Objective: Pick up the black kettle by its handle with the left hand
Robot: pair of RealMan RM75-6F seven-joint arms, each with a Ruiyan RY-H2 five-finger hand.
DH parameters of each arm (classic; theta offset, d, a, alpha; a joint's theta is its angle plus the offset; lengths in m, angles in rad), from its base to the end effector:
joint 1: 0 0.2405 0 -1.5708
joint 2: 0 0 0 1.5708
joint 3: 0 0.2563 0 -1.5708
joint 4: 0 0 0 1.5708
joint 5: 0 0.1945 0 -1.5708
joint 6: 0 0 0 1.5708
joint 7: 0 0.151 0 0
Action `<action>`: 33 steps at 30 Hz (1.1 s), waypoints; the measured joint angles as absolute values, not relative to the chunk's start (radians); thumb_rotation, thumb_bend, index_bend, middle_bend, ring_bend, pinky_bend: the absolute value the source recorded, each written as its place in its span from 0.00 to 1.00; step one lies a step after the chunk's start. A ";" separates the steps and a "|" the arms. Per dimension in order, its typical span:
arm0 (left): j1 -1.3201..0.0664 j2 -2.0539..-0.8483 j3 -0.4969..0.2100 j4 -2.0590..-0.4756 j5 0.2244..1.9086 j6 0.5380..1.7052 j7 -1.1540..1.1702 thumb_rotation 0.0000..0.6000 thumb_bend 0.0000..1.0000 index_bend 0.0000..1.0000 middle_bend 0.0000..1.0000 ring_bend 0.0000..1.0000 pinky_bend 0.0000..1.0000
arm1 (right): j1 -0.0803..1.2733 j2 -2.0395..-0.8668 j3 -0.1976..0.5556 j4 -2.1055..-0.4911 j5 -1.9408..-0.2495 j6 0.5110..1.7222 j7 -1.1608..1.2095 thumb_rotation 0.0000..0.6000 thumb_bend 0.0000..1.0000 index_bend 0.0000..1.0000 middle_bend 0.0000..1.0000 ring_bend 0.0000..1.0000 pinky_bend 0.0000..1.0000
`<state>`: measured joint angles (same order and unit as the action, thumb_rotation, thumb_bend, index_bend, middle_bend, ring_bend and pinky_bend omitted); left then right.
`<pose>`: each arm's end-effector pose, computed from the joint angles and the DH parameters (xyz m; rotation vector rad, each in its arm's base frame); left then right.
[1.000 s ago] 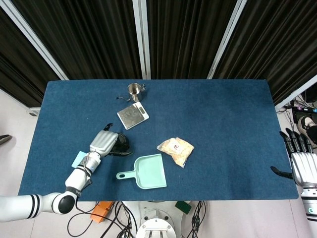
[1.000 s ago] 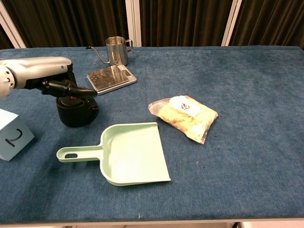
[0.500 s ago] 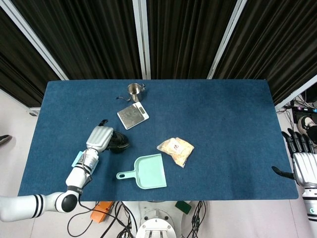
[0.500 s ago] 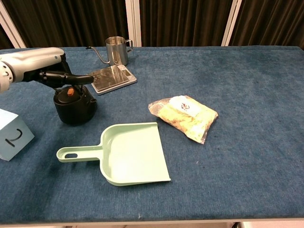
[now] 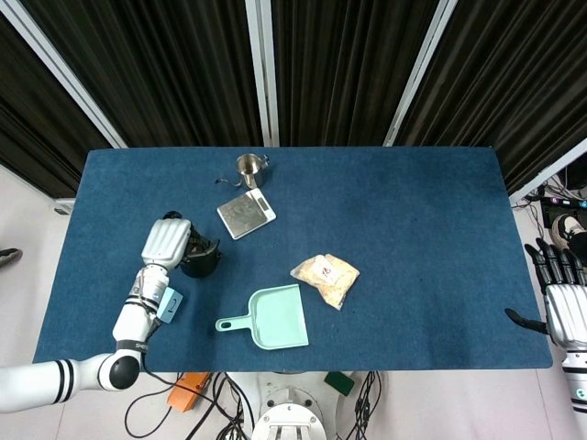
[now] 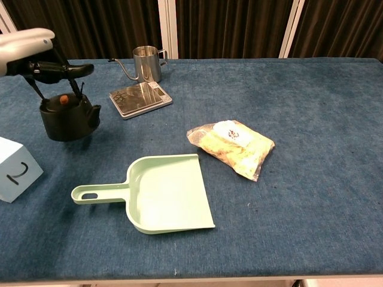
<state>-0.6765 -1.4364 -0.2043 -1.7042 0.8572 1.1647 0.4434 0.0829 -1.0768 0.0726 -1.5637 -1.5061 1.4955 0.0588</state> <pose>-0.1684 0.3356 0.0473 -1.5666 -1.1036 -0.8994 -0.3129 -0.1914 0.1962 1.3731 -0.8510 0.9101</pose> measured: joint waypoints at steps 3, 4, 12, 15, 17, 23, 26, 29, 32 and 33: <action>-0.671 -1.427 -0.209 -1.704 0.857 1.173 0.441 0.76 0.39 1.00 1.00 1.00 0.31 | 0.079 -1.077 0.071 -1.562 -1.508 1.501 0.062 1.00 0.04 0.00 0.00 0.00 0.00; -0.669 -1.425 -0.210 -1.704 0.859 1.177 0.440 0.79 0.40 1.00 1.00 1.00 0.33 | 0.078 -1.077 0.071 -1.562 -1.509 1.502 0.063 1.00 0.04 0.00 0.00 0.00 0.00; -0.644 -1.396 -0.215 -1.708 0.888 1.199 0.411 0.82 0.44 1.00 1.00 1.00 0.43 | 0.073 -1.080 0.065 -1.559 -1.522 1.510 0.066 1.00 0.04 0.00 0.00 0.00 0.00; -0.637 -1.388 -0.213 -1.709 0.898 1.202 0.406 0.82 0.44 1.00 1.00 1.00 0.46 | 0.073 -1.081 0.065 -1.556 -1.524 1.510 0.068 1.00 0.04 0.00 0.00 0.00 0.00; -0.635 -1.384 -0.210 -1.709 0.905 1.203 0.408 0.83 0.45 1.00 1.00 1.00 0.47 | 0.072 -1.081 0.064 -1.555 -1.525 1.511 0.070 1.00 0.04 0.00 0.00 0.00 0.00; -0.630 -1.369 -0.198 -1.710 0.929 1.209 0.433 0.83 0.46 1.00 1.00 1.00 0.48 | 0.069 -1.081 0.066 -1.552 -1.521 1.513 0.074 1.00 0.04 0.00 0.00 0.00 0.00; -0.630 -1.363 -0.192 -1.710 0.938 1.211 0.452 0.83 0.46 1.00 1.00 1.00 0.48 | 0.070 -1.083 0.066 -1.551 -1.521 1.510 0.075 1.00 0.04 0.00 0.00 0.00 0.00; -0.630 -1.359 -0.188 -1.709 0.946 1.217 0.475 0.83 0.47 1.00 1.00 1.00 0.48 | 0.070 -1.083 0.066 -1.551 -1.520 1.508 0.073 1.00 0.04 0.00 0.00 0.00 0.00; -0.632 -1.358 -0.186 -1.709 0.952 1.222 0.493 0.83 0.47 1.00 1.00 1.00 0.48 | 0.071 -1.083 0.067 -1.552 -1.516 1.506 0.071 1.00 0.04 0.00 0.00 0.00 0.00; -0.632 -1.358 -0.185 -1.708 0.954 1.223 0.500 0.83 0.46 1.00 1.00 1.00 0.48 | 0.071 -1.082 0.068 -1.553 -1.515 1.505 0.070 1.00 0.04 0.00 0.00 0.00 0.00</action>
